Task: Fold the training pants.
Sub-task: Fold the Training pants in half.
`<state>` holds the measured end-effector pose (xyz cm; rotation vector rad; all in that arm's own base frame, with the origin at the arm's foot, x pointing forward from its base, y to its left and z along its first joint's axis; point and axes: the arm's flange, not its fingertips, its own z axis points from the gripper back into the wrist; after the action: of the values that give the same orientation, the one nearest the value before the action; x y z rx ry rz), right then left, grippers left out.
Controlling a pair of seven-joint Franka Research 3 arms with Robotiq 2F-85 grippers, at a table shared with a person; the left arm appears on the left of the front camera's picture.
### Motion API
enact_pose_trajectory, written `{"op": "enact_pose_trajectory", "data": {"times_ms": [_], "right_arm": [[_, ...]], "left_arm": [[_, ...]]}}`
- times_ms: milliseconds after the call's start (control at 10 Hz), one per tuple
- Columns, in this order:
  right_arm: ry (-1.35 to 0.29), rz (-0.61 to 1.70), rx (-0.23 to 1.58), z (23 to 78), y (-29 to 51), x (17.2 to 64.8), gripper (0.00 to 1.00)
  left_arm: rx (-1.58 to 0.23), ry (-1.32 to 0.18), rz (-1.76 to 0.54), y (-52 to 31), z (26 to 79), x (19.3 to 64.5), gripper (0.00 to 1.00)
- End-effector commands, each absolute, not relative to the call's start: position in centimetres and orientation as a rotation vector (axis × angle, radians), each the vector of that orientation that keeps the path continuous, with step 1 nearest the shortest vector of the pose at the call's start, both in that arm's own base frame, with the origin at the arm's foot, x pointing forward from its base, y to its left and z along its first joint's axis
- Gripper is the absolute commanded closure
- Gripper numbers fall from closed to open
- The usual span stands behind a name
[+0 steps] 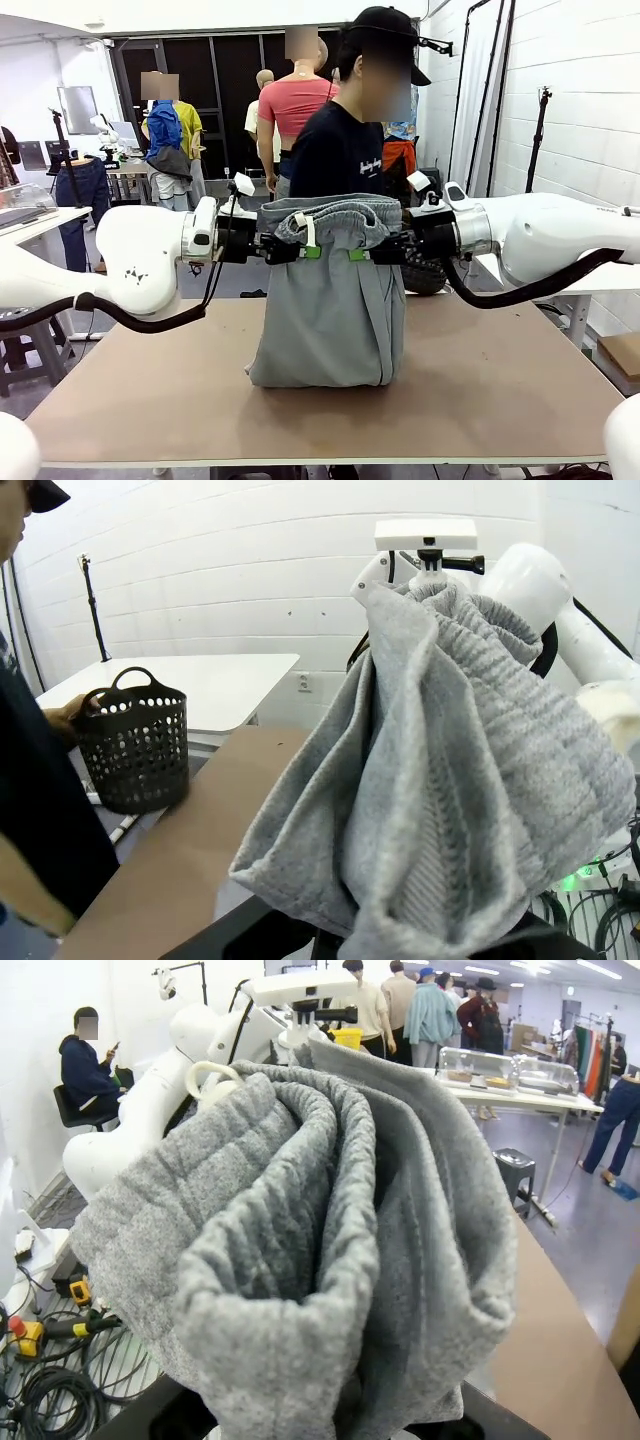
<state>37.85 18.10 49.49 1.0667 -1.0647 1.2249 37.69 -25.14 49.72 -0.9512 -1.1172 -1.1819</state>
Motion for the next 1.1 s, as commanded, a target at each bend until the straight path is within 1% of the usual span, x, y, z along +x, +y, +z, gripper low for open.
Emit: {"op": "enact_pose_trajectory", "data": {"times_ms": [0,200,400,600,800,1000], "right_arm": [[-1.044,1.226,1.038,51.5,18.8,38.7,1.00],[-1.064,1.249,1.047,53.8,18.9,39.6,1.00],[-1.098,1.263,1.042,55.9,19.4,41.7,1.00],[-1.134,1.273,0.998,57.8,20.4,43.9,1.00],[-1.181,1.268,0.945,59.2,21.3,46.4,1.00],[-1.207,1.260,0.896,60.1,21.9,48.4,1.00]], "left_arm": [[-0.923,-1.095,-1.169,-25.4,52.1,37.9,1.00],[-0.927,-1.123,-1.181,-25.2,53.7,38.6,1.00],[-0.899,-1.154,-1.167,-24.9,55.4,40.2,1.00],[-0.815,-1.184,-1.132,-24.9,56.7,42.4,1.00],[-0.772,-1.236,-1.107,-25.2,58.0,44.7,1.00],[-0.687,-1.334,-1.047,-25.5,58.9,46.3,1.00]]}}
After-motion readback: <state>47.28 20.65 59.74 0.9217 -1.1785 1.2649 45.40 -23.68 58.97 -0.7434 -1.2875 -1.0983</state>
